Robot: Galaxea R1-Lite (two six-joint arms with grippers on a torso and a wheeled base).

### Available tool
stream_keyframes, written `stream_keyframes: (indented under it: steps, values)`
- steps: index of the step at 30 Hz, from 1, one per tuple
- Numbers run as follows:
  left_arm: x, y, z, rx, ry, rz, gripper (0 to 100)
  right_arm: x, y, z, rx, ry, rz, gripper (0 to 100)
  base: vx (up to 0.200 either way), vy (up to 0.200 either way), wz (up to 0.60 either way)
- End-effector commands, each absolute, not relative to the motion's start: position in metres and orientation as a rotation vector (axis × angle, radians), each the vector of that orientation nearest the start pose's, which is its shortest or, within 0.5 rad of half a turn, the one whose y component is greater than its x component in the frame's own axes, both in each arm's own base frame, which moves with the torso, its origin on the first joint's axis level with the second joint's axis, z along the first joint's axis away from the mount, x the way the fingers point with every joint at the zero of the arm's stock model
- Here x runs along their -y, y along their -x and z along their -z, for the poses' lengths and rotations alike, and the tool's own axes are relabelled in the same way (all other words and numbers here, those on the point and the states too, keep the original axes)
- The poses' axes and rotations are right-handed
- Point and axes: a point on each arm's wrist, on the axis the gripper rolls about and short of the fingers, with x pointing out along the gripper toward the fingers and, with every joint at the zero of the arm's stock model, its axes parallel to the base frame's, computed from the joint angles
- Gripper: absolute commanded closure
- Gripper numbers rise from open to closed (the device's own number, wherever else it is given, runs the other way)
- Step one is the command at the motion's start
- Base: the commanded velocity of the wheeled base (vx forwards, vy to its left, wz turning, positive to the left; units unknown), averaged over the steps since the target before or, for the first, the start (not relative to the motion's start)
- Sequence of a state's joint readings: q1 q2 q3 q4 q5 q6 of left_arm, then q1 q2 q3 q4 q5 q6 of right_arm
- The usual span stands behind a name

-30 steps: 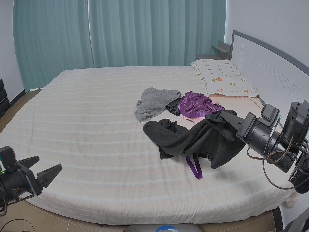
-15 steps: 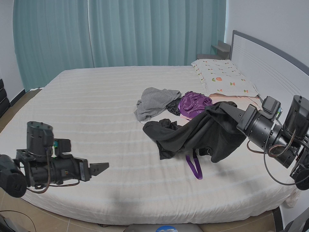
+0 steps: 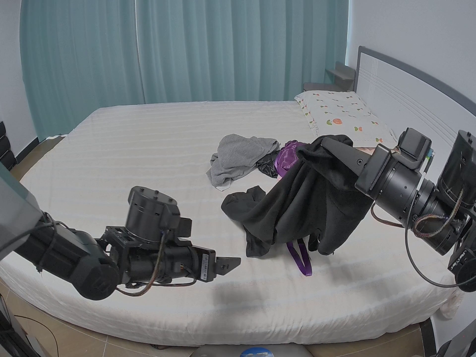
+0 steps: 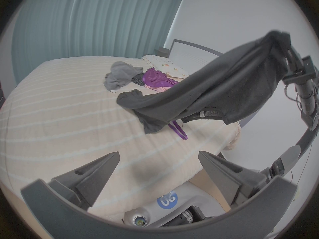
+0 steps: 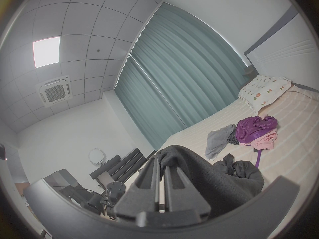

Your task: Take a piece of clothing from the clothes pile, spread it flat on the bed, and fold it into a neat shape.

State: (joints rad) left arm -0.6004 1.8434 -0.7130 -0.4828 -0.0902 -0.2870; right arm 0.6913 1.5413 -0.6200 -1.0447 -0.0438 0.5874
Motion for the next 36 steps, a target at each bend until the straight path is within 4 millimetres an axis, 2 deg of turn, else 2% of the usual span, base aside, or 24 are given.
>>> stream_keyframes:
  steps: [1,4,10,12,14,15,22,26,32,36]
  values:
    - [0.197,-0.257,-0.085,-0.762,0.071,0.605,0,-0.173,-0.201,-0.221,-0.075,-0.609,-0.688,100,0.000,0.000,0.00]
    - [0.203,-0.259,-0.082,-0.742,0.074,0.616,0,-0.175,-0.203,-0.221,-0.073,-0.610,-0.690,100,0.000,0.000,0.00]
    - [0.215,-0.272,-0.061,-0.664,0.081,0.587,0,-0.176,-0.204,-0.226,-0.054,-0.619,-0.697,100,0.000,0.000,0.00]
    - [0.220,-0.280,-0.048,-0.655,0.078,0.570,0,-0.181,-0.200,-0.226,-0.060,-0.622,-0.717,100,0.000,0.000,0.00]
    - [0.220,-0.280,-0.048,-0.656,0.077,0.569,0,-0.181,-0.199,-0.226,-0.060,-0.622,-0.719,100,0.000,0.000,0.00]
    - [0.225,-0.286,-0.040,-0.661,0.077,0.566,0,-0.184,-0.196,-0.227,-0.063,-0.624,-0.731,100,0.000,0.000,0.00]
    - [0.233,-0.302,-0.032,-0.653,0.106,0.551,0,-0.188,-0.189,-0.230,-0.058,-0.628,-0.758,100,0.000,0.000,0.00]
    - [0.243,-0.317,-0.023,-0.644,0.138,0.542,0,-0.189,-0.183,-0.239,-0.033,-0.643,-0.785,100,0.000,0.000,0.00]
    - [0.244,-0.321,-0.024,-0.637,0.156,0.550,0,-0.183,-0.178,-0.248,-0.002,-0.656,-0.790,100,0.000,0.000,0.00]
    - [0.243,-0.326,-0.027,-0.643,0.228,0.527,0,-0.177,-0.173,-0.255,0.024,-0.665,-0.797,100,0.000,0.000,0.00]
